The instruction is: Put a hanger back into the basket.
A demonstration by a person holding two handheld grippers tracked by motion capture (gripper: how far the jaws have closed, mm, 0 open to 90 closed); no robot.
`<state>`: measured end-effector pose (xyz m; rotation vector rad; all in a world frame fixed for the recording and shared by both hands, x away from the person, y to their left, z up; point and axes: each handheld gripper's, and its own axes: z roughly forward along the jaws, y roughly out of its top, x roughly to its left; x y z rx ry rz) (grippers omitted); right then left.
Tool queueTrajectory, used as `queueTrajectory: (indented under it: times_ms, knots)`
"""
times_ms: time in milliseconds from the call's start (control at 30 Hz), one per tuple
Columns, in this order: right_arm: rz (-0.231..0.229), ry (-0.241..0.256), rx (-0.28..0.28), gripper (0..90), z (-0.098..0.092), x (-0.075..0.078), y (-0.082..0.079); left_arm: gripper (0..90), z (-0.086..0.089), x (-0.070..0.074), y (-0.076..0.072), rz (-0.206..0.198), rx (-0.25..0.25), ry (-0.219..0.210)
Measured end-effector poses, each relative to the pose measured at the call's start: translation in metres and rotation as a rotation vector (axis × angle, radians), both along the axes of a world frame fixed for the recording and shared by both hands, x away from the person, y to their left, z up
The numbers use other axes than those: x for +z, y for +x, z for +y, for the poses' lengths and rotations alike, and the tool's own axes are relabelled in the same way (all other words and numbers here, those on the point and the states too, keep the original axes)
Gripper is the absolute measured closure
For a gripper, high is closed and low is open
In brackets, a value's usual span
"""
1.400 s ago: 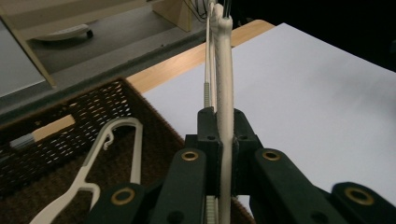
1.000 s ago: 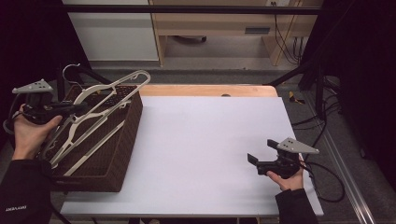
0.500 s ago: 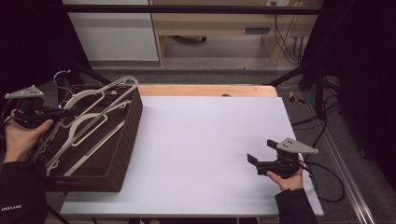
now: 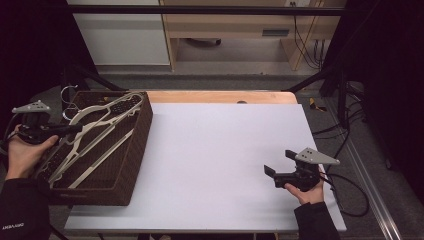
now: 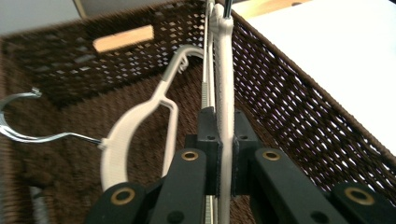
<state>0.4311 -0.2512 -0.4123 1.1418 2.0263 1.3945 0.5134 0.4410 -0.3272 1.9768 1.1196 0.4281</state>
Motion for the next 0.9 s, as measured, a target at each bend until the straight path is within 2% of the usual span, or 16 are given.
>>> queueTrajectory:
  times_ms: [167, 233, 267, 300, 333, 367, 467, 533, 633, 700, 733, 767, 800, 833, 900]
  knots:
    - [0.002, -0.003, 0.005, 2.6, 0.0, 0.0, 0.0, 85.2, -0.006, -0.013, 0.003, 0.036, -0.001, -0.004]
    - [0.002, 0.006, 0.001, 2.6, 0.0, 0.001, 0.0, 84.8, -0.009, -0.023, 0.005, 0.072, -0.002, -0.01]
    - [0.002, 0.006, 0.001, 2.6, 0.0, 0.001, 0.0, 84.6, -0.009, -0.023, 0.005, 0.072, -0.002, -0.01]
    - [-0.001, 0.003, 0.001, 2.7, -0.001, 0.001, 0.0, 84.4, -0.011, -0.029, 0.006, 0.101, 0.003, -0.016]
    - [-0.001, 0.003, 0.001, 2.7, -0.001, 0.001, 0.0, 84.1, -0.011, -0.029, 0.006, 0.101, 0.003, -0.016]
    - [-0.001, 0.003, 0.001, 2.6, -0.001, 0.001, 0.0, 83.8, -0.012, -0.036, 0.008, 0.135, 0.011, -0.017]
    - [-0.001, 0.004, 0.002, 2.6, -0.001, 0.001, 0.0, 83.6, -0.009, -0.041, 0.007, 0.152, 0.032, -0.018]
    - [-0.001, 0.005, 0.0, 2.6, -0.001, 0.001, 0.0, 83.5, -0.005, -0.046, 0.007, 0.17, 0.072, 0.0]
    - [-0.001, 0.004, 0.0, 2.6, -0.001, 0.001, 0.0, 82.6, -0.005, -0.047, 0.006, 0.161, 0.097, 0.009]
    - [0.0, 0.003, 0.001, 2.6, 0.0, 0.001, 0.0, 79.1, -0.005, -0.046, 0.005, 0.147, 0.141, 0.032]
    - [0.0, 0.003, 0.001, 2.6, 0.0, 0.001, 0.0, 76.4, -0.005, -0.046, 0.005, 0.147, 0.141, 0.032]
    - [-0.001, 0.003, 0.001, 2.5, -0.001, 0.001, 0.0, 71.2, -0.004, -0.044, 0.003, 0.136, 0.162, 0.039]
    - [-0.001, 0.003, 0.001, 2.5, -0.001, 0.001, 0.0, 71.2, -0.003, -0.043, 0.002, 0.123, 0.183, 0.031]
    - [0.0, 0.005, -0.002, 2.5, -0.001, 0.001, 0.0, 65.3, -0.003, -0.042, 0.0, 0.109, 0.203, 0.029]
    - [-0.001, 0.006, -0.001, 2.5, -0.001, 0.001, 0.0, 60.4, 0.0, -0.038, -0.007, 0.055, 0.249, 0.025]
